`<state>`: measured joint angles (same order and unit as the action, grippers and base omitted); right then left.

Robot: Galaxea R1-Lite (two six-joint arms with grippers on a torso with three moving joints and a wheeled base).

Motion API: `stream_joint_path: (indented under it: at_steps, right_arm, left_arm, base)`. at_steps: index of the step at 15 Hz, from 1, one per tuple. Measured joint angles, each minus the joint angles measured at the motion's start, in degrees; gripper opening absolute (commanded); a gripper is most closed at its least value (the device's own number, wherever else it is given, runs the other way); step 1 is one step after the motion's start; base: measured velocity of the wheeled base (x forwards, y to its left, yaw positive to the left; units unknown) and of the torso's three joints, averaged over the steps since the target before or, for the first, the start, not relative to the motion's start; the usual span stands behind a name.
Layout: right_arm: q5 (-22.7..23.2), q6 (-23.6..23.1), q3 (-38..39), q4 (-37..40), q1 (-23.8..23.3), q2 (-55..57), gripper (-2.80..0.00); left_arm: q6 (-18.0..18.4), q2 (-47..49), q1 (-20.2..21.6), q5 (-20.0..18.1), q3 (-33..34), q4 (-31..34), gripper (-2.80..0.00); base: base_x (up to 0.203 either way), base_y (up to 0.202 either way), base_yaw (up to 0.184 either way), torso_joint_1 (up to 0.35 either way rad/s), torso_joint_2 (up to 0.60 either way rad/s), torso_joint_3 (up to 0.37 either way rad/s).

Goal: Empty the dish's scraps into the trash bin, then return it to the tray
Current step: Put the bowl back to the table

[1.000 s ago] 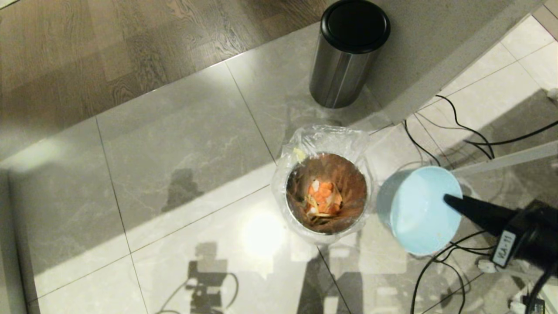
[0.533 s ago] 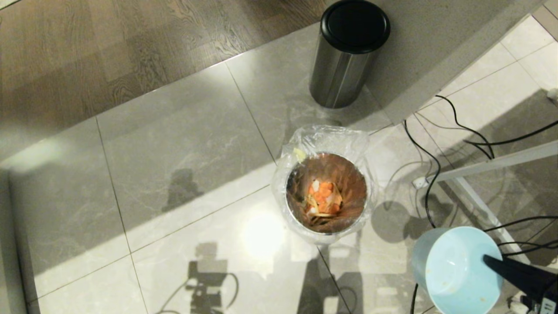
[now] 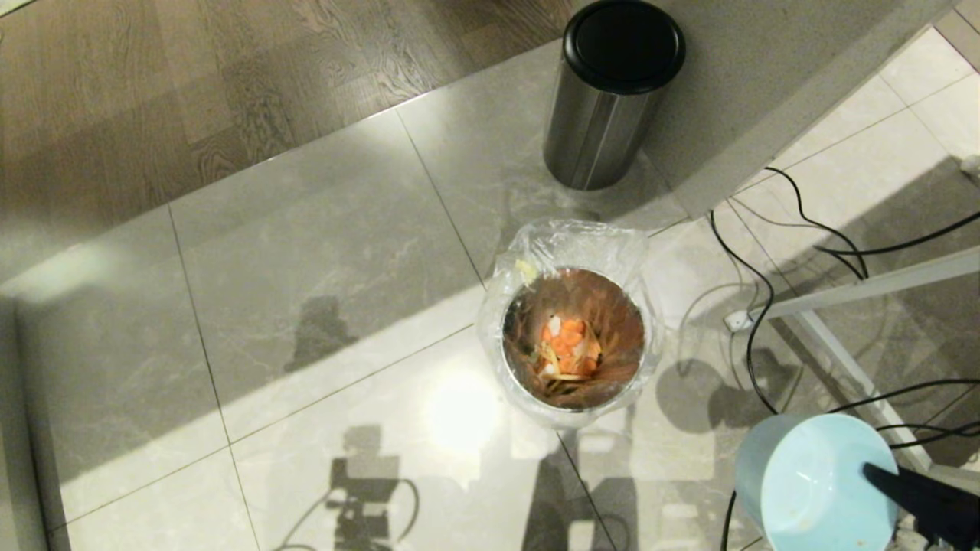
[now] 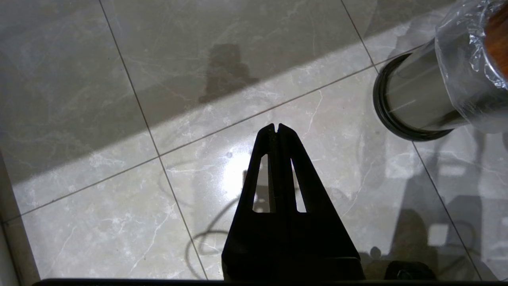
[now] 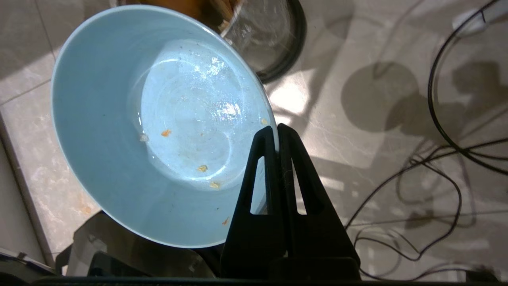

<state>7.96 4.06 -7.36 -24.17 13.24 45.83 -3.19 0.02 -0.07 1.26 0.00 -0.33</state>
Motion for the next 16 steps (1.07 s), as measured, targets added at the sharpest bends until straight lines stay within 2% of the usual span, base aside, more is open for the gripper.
stream_joint_path:
  at_steps: [5,9,12,14,16]
  right_arm:
    - [0.5,-3.7,6.4,1.1,-7.5,-8.3,-2.80]
    - [1.7,-4.2,7.2,9.7,-12.1,-21.3,-2.80]
    - [1.7,-4.1,7.3,14.6,-13.1,-31.8,-2.80]
    - [-0.9,-4.3,7.4,15.4,-13.1,-36.5,-2.80]
    - [-7.5,-4.9,7.4,17.3,-13.2,-38.9,-2.80]
  left_arm:
    - [0.0,0.0,0.0,0.0,0.0,0.0,-2.80]
    - [0.0,0.0,0.0,0.0,0.0,0.0,-2.80]
    - [0.0,0.0,0.0,-0.1,0.0,0.0,-2.80]
    - [0.0,0.0,0.0,-0.1,0.0,0.0,-2.80]
    - [0.0,0.0,0.0,0.0,0.0,0.0,-2.80]
  base:
    - [0.000,0.000,0.000,0.000,0.00,0.000]
    - [0.000,0.000,0.000,0.000,0.00,0.000]
    - [0.000,0.000,0.000,0.000,0.00,0.000]
    - [0.000,0.000,0.000,0.000,0.00,0.000]
    - [0.000,0.000,0.000,0.000,0.00,0.000]
